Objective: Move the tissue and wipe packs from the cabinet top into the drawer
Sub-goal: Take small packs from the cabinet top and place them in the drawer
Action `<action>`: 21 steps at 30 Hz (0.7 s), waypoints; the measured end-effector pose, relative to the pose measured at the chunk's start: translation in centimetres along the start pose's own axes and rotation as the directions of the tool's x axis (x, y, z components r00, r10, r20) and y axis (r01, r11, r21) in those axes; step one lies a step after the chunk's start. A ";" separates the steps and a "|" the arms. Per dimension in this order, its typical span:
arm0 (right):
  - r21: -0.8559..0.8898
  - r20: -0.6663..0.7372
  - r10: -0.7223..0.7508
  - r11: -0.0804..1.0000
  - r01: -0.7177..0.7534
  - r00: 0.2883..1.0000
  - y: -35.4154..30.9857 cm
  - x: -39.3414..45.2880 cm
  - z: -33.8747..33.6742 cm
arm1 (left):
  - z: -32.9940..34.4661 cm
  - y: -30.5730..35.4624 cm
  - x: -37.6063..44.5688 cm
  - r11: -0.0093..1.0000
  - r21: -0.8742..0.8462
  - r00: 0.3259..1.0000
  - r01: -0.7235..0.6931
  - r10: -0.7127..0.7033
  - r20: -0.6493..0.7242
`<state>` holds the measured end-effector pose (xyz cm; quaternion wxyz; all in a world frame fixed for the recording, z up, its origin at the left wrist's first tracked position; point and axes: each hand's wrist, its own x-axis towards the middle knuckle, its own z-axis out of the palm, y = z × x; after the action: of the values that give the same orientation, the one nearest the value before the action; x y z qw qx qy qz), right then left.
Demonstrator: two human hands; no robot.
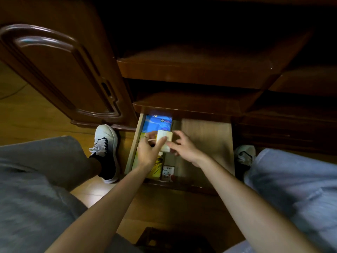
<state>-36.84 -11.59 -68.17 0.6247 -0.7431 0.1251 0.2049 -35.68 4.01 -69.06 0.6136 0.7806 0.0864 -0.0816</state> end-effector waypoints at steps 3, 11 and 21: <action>0.029 -0.029 0.004 1.000 -0.003 1.000 1.9 1.0 -0.4 | -0.5 -1.7 0.5 0.994 0.011 0.987 0.108 -0.109 0.119; 0.017 -0.246 0.104 0.994 -0.103 0.964 7.9 4.4 0.1 | -1.3 -4.2 0.7 0.807 0.589 0.991 -0.045 -0.040 0.130; -0.378 -0.251 0.147 0.895 -0.237 0.957 11.2 7.7 2.4 | -2.8 -7.7 -0.2 0.341 0.862 0.926 -0.375 0.086 0.368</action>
<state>-35.36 -10.85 -81.85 0.4170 -0.8576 0.2201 0.2054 -37.63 8.56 -75.64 0.0846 0.9740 -0.1663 -0.1281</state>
